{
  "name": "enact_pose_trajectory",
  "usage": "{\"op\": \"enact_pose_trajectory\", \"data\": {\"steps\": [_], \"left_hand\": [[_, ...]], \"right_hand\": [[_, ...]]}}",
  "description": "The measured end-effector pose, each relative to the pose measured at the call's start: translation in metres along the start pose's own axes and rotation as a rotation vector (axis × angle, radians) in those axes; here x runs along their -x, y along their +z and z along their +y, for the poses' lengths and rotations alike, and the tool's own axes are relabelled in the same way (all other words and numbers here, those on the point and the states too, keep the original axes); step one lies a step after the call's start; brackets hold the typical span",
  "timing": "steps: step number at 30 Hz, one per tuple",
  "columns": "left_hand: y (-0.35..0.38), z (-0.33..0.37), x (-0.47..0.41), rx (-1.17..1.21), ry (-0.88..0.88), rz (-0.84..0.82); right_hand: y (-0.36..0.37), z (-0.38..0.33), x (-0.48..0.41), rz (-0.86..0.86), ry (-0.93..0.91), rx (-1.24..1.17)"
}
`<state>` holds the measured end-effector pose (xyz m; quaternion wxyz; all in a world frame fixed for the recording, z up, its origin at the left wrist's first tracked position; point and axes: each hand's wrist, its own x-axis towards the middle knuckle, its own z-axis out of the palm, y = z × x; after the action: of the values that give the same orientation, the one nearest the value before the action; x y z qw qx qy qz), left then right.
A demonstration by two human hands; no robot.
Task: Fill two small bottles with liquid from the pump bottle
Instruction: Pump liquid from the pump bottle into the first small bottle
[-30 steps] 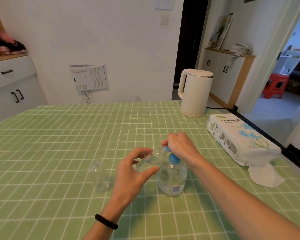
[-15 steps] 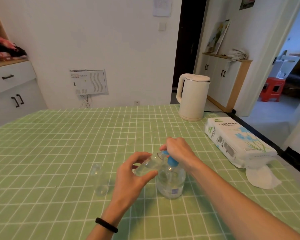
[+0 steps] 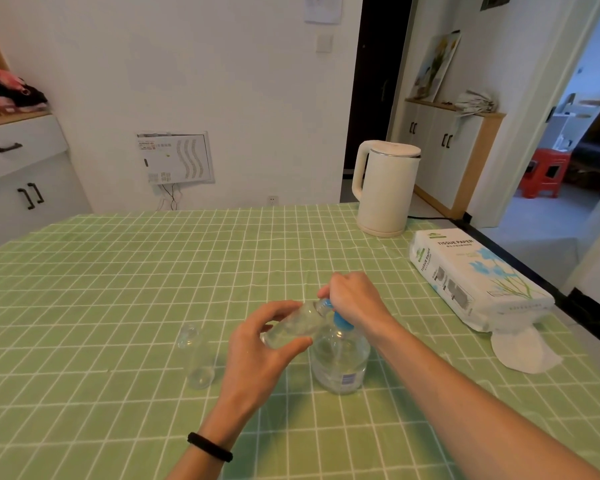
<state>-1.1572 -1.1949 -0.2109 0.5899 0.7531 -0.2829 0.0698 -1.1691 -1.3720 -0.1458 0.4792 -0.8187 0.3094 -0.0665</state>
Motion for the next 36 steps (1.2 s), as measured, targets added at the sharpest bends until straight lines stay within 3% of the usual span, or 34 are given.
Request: {"op": "enact_pose_trajectory", "data": {"steps": [36], "left_hand": [[-0.001, 0.001, 0.0, 0.01, -0.019, -0.012]], "right_hand": [[-0.003, 0.0, -0.003, -0.05, -0.023, -0.003]]}}
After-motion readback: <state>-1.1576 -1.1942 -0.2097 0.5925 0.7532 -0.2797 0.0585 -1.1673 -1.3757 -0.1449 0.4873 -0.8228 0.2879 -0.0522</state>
